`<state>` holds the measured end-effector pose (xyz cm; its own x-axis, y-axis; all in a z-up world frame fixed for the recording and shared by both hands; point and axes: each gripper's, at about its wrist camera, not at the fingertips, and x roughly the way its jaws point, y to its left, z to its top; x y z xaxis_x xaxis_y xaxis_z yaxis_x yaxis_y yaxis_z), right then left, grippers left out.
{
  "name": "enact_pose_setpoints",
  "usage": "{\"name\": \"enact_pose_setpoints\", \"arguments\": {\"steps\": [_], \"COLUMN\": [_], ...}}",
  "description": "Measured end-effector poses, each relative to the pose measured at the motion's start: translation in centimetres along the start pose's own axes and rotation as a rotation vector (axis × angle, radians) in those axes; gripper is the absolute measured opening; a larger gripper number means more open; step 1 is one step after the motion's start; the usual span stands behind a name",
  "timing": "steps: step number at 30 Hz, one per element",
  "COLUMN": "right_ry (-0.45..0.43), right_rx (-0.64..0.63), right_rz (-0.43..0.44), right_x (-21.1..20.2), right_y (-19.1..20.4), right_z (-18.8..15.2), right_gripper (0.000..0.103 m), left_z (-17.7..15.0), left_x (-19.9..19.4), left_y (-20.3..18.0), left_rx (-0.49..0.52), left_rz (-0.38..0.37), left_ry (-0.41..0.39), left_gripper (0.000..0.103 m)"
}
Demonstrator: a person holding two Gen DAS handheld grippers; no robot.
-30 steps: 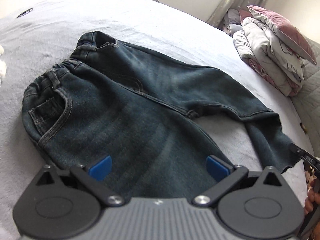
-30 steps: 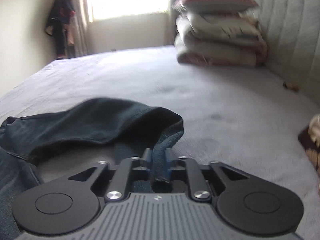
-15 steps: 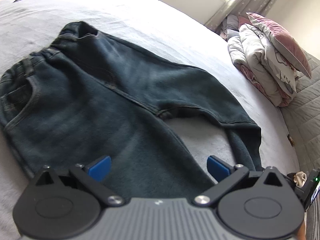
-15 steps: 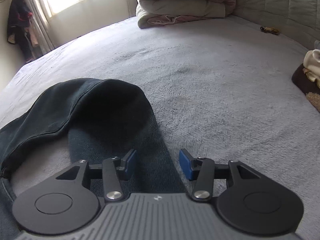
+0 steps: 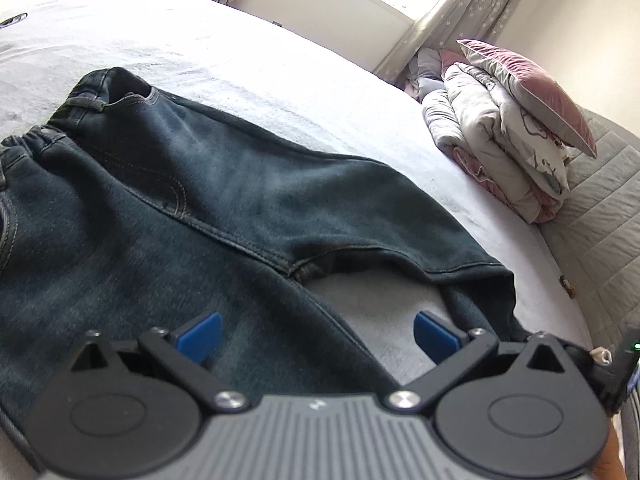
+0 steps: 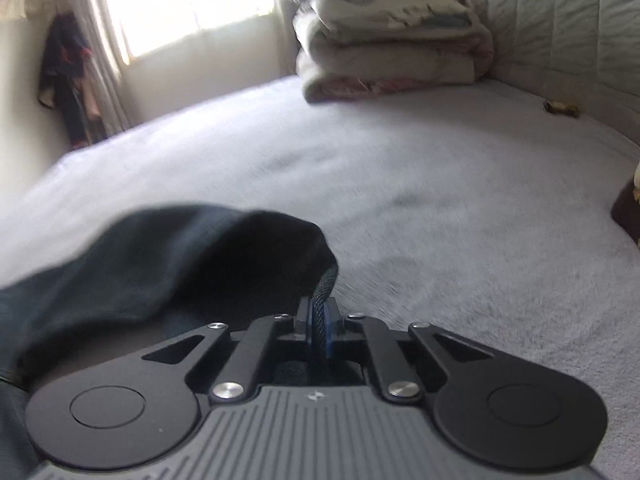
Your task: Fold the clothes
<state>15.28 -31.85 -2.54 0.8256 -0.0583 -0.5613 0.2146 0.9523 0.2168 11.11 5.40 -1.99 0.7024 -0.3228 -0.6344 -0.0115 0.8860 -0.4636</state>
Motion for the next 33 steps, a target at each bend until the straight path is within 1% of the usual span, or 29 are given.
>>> {"name": "enact_pose_setpoints", "arguments": {"steps": [2,5,7,10,13,16,19,24,27,29,30,32,33], "right_ry": [-0.027,-0.066,-0.071,-0.068,-0.039,0.023,0.086,0.201,0.233,0.250,0.259,0.260,0.237], "right_rx": [-0.022,-0.073,-0.093,-0.155,-0.244,-0.336,-0.414,-0.498,-0.530,-0.512,-0.502,-0.452,-0.427], "right_rz": [0.067,0.135,0.194,0.282,0.367,0.429,0.460,0.469,0.458,0.472,0.480,0.498,0.497], "right_x": [-1.6,-3.7,-4.8,-6.3,-7.4,-7.8,-7.5,-6.4,-5.8,-6.3,-6.6,-7.6,-8.3], "right_y": [1.2,3.0,4.0,5.9,8.3,10.5,12.3,14.0,14.4,14.2,14.1,12.9,12.0], "right_z": [0.6,1.0,1.0,0.5,-0.6,-2.3,-4.2,-7.0,-8.0,-7.4,-7.1,-5.7,-4.9], "right_gripper": [0.006,0.006,0.006,0.006,0.006,0.006,0.006,0.006,0.007,0.008,0.012,0.030,0.045], "left_z": [0.1,0.3,0.5,0.9,1.4,1.5,1.5,1.4,1.3,1.3,1.3,1.5,1.6], "left_x": [0.0,-0.3,-0.5,-1.0,-1.2,-1.4,-1.4,-1.0,-0.7,-0.7,-0.7,-0.7,-0.7], "left_y": [0.0,0.1,0.1,0.5,0.9,1.1,1.1,1.0,1.0,1.0,1.1,1.2,1.2], "left_rx": [0.006,0.009,0.006,-0.004,-0.020,-0.026,-0.023,-0.013,-0.009,-0.007,-0.008,-0.012,-0.015], "left_rz": [-0.003,-0.011,-0.021,-0.041,-0.068,-0.076,-0.074,-0.071,-0.070,-0.067,-0.065,-0.063,-0.064], "left_ry": [0.005,-0.001,-0.008,-0.018,-0.013,-0.019,-0.017,0.000,0.015,0.023,0.025,0.028,0.031], "left_gripper": [0.103,0.103,0.103,0.103,0.103,0.103,0.103,0.103,0.103,0.103,0.103,0.103,0.103]}}
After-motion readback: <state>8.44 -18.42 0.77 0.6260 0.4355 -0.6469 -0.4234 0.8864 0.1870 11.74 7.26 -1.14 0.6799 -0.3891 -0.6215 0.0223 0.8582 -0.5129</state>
